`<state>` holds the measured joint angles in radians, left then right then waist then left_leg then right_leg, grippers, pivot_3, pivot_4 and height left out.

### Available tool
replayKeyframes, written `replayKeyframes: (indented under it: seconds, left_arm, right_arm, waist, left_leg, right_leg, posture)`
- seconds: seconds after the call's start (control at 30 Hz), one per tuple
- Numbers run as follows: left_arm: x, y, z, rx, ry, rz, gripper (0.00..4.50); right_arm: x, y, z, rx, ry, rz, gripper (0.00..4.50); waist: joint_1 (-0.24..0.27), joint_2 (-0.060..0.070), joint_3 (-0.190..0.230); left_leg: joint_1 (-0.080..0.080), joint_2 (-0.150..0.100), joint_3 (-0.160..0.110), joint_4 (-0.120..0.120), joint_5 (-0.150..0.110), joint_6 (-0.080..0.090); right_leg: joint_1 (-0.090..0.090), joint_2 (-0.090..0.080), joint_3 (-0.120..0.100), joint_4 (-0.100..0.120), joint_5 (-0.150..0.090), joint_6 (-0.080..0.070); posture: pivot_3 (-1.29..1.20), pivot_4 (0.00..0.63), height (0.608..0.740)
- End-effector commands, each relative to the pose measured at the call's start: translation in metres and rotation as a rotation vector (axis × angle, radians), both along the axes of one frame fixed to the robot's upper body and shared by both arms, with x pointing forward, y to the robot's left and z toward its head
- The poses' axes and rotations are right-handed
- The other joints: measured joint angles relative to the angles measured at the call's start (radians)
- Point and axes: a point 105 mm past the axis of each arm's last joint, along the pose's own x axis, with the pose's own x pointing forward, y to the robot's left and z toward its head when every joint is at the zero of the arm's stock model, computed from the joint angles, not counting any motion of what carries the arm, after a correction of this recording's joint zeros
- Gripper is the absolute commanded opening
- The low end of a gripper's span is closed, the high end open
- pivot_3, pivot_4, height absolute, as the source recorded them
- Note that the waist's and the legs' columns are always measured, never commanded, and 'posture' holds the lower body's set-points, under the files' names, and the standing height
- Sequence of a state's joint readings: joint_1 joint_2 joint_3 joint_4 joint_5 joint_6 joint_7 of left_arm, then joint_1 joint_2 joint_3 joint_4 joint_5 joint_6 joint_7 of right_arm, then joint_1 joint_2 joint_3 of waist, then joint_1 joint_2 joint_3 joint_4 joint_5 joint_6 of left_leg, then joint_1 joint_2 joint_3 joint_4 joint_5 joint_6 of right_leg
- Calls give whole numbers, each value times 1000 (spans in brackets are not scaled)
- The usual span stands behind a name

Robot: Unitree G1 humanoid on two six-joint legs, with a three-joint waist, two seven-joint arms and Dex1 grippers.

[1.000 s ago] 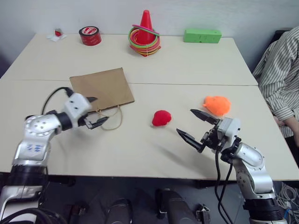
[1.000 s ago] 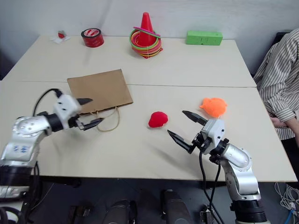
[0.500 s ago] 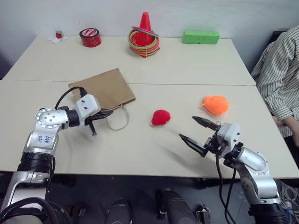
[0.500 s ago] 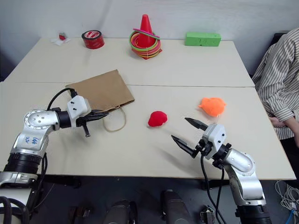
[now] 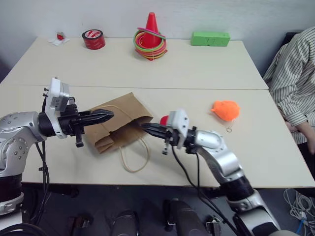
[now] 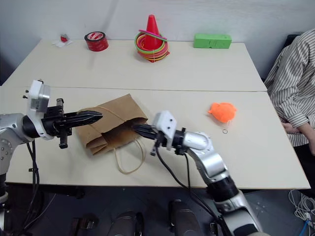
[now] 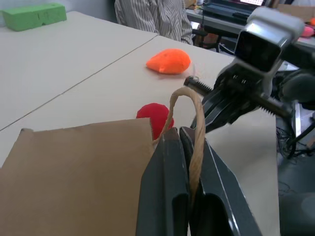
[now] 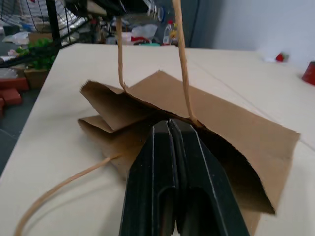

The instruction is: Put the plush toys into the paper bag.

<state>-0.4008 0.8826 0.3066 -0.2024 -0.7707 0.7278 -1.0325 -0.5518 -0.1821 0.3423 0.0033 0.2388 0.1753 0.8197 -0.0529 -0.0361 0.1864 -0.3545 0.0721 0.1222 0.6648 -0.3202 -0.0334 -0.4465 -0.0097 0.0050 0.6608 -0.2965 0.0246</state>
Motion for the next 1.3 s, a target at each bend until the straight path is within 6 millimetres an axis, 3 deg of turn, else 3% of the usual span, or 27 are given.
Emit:
replayKeyframes:
  seconds: [0.03, 0.2, 0.33, 0.4, 0.57, 0.73, 0.9, 1.03, 1.13, 1.3]
  left_arm:
    - [-9, -13, 16, -29, -54, -39, 0]
    - [-16, -23, 21, -76, -28, -87, 0]
    - [-20, -24, 20, -75, -5, -104, 0]
    - [-22, -16, 24, -67, -2, -92, 0]
    - [-16, -3, 43, -117, -49, -45, 0]
    - [-3, 24, 68, -228, -121, 60, 0]
    - [1, 29, 55, -200, -87, 64, 0]
    - [-1, 16, 48, -200, -66, 13, 0]
    - [-2, 9, 44, -193, -55, -15, 0]
    - [-1, 2, 39, -181, -47, -42, 0]
  right_arm:
    - [-4, 29, -12, -92, -15, 69, 9]
    - [11, 56, -26, -136, 0, 16, 9]
    - [22, 62, -29, -138, -14, -36, 9]
    - [34, 65, -47, -178, 40, -111, 9]
    - [36, 54, -92, -322, 139, -133, 9]
    - [32, 37, -107, -375, 174, -140, 9]
    - [25, 37, -88, -272, 137, -95, 9]
    - [15, 35, -43, -48, 105, -34, 9]
    - [7, 12, -17, 51, 126, 0, 572]
    - [-11, -46, 5, 98, 123, -17, 2324]
  waist:
    - [-1, 0, 0]
    - [-4, 0, 0]
    - [-8, 0, 0]
    - [-14, -1, 0]
    - [-28, -1, -1]
    - [-28, -3, -2]
    - [-28, -3, -2]
    - [-26, -4, -3]
    - [-25, -4, -2]
    - [-18, -4, -2]
  left_leg:
    - [0, 0, 0, 0, 0, 0]
    - [0, 0, 0, 0, 0, 0]
    - [0, 1, 0, 0, 0, -1]
    - [0, 1, 0, -1, 0, -1]
    - [0, 1, 0, -1, 0, -2]
    - [1, 0, 0, -1, 0, -2]
    - [1, 0, 0, -1, 0, -2]
    - [0, 1, -1, -1, 0, -2]
    - [-1, 1, -1, -1, -1, -2]
    - [-1, 1, -1, -1, -1, -2]
  right_leg:
    - [0, 0, 0, 0, 0, 0]
    - [0, 0, 0, 0, 0, 0]
    - [0, 0, 0, 0, 0, 0]
    - [0, 0, 0, 0, 0, 0]
    - [0, 0, 0, 0, 0, 0]
    - [0, 0, -1, 0, 0, 0]
    - [1, -1, -1, 0, 0, 0]
    - [1, -1, -1, 0, 0, 0]
    - [0, -1, -2, 0, 0, 0]
    - [0, 0, -2, -2, 0, 0]
  posture:
    - [0, 150, 740]
    - [0, 150, 740]
    - [0, 150, 740]
    - [0, 150, 740]
    - [0, 150, 740]
    - [0, 150, 740]
    - [0, 150, 740]
    - [0, 150, 740]
    - [0, 150, 740]
    - [0, 150, 740]
